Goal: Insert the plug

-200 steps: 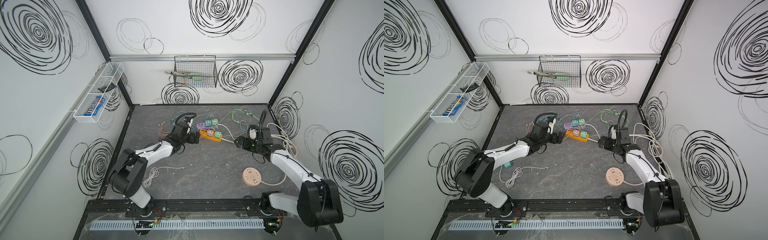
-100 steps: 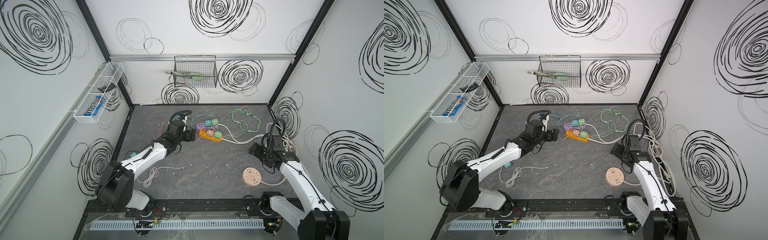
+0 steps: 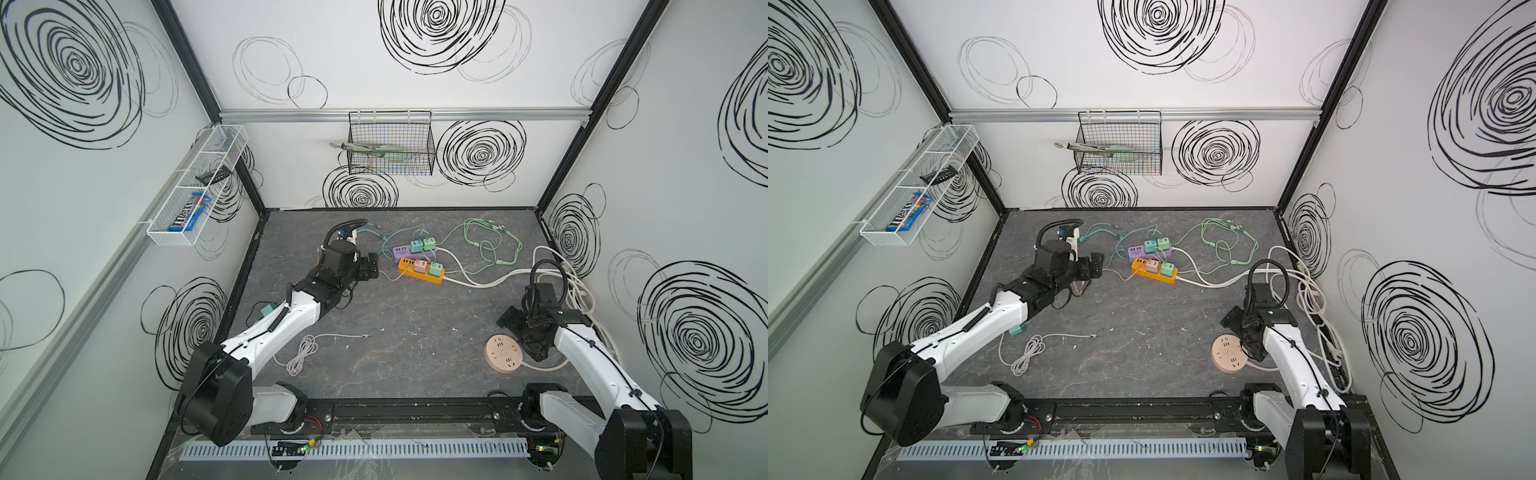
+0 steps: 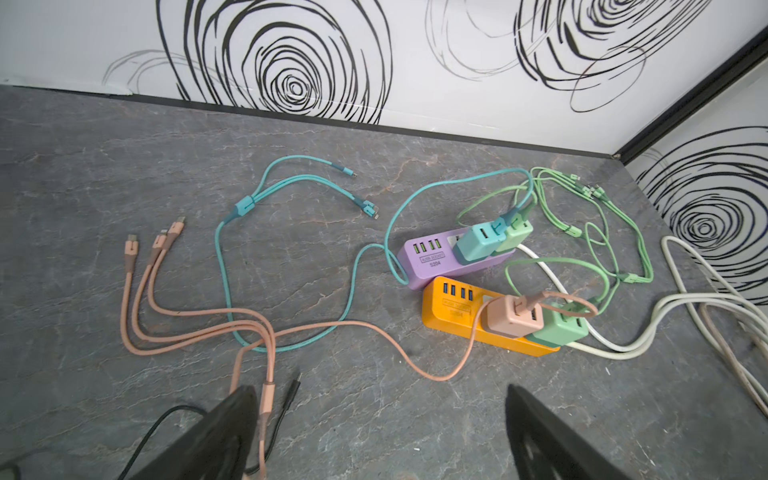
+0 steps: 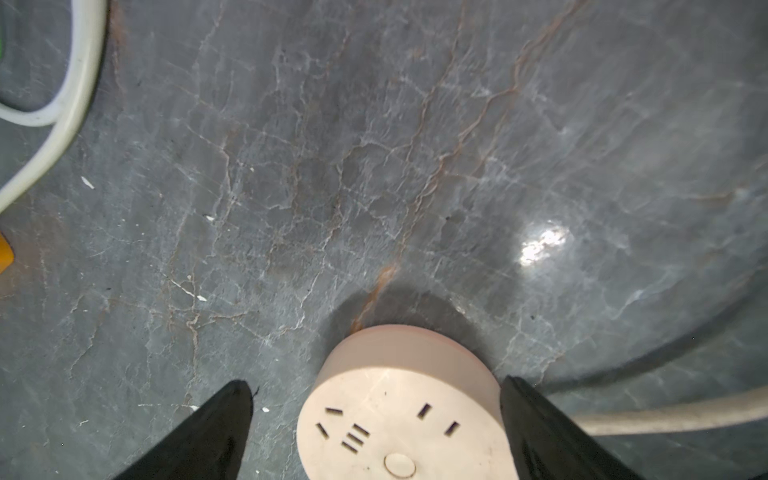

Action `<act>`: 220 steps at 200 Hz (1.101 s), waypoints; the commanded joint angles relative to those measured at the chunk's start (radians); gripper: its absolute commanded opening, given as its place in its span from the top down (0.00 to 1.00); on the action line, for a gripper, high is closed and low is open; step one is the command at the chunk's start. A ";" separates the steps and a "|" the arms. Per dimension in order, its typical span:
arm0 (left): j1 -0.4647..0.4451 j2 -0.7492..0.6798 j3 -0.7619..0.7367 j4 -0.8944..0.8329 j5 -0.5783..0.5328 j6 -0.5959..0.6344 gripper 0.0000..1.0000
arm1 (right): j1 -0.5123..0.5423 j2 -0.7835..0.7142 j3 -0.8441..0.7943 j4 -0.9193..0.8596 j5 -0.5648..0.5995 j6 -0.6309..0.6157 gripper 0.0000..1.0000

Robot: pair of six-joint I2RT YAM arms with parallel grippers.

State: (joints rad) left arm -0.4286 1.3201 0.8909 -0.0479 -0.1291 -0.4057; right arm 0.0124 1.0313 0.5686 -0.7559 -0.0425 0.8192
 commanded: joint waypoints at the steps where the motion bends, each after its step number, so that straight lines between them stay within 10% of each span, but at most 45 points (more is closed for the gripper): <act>1: 0.009 -0.031 -0.006 -0.008 -0.025 -0.018 0.04 | 0.026 0.047 -0.017 -0.051 -0.046 0.013 0.03; 94: -0.002 -0.091 -0.047 -0.012 -0.022 -0.056 0.04 | 0.083 0.192 -0.046 0.123 -0.319 0.048 0.03; 220: -0.059 -0.051 -0.039 -0.055 0.053 -0.053 0.04 | 0.548 0.563 0.182 0.663 -0.315 0.657 0.03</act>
State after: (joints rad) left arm -0.4740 1.2354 0.8383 -0.0883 -0.0864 -0.4507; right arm 0.4725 1.4784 0.6815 -0.2485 -0.4366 1.3521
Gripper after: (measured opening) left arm 0.962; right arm 0.974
